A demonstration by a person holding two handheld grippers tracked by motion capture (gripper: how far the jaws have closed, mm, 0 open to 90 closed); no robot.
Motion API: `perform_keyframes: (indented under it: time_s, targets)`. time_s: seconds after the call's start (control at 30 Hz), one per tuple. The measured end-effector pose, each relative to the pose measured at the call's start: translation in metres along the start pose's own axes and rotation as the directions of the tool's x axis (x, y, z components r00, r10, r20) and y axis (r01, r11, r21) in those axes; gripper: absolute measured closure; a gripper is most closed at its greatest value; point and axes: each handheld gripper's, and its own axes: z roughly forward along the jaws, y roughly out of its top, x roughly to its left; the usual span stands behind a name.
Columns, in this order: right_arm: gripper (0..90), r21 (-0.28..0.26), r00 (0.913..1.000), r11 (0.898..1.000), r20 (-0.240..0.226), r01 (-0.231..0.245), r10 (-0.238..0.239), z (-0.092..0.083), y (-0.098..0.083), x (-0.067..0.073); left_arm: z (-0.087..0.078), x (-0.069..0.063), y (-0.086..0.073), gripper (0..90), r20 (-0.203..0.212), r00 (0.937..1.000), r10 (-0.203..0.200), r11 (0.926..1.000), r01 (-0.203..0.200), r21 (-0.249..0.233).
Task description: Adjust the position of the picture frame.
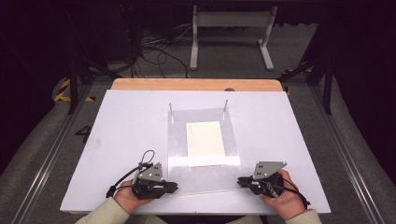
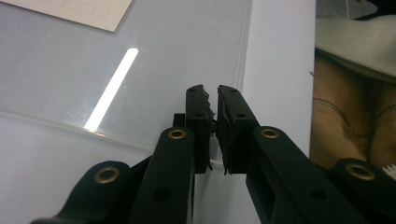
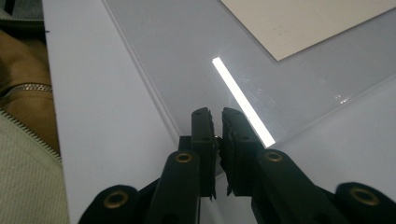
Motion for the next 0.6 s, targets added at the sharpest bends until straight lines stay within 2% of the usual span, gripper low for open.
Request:
perform_keyframes:
  time_s: [0.13,0.27,0.33,0.43,0.6]
  targets:
    - [82.9,0.006,0.9992,1.0,-0.033,0.021,-0.021,0.0,0.0,0.012,-0.004,0.0,-0.004,83.4,0.044,0.999,-0.009,0.9999,0.008,0.01]
    - [82.8,0.016,0.9969,0.999,-0.067,0.043,-0.042,-0.002,0.0,0.021,-0.007,-0.002,-0.006,83.5,0.059,0.9983,-0.003,0.9998,0.001,0.021]
    - [82.8,0.018,0.9959,0.999,-0.082,0.039,-0.038,-0.003,0.0,0.024,-0.008,-0.005,-0.009,83.5,0.076,0.9971,-0.007,0.9997,0.006,0.024]
    - [82.8,0.022,0.9937,0.999,-0.103,0.046,-0.043,-0.003,-0.001,0.028,-0.009,-0.008,-0.009,83.5,0.078,0.9969,0.004,0.9995,-0.006,0.03]
    - [82.7,0.028,0.9912,0.998,-0.12,0.058,-0.054,-0.005,-0.001,0.034,-0.01,-0.011,-0.01,83.5,0.099,0.995,0.007,0.999,-0.011,0.044]
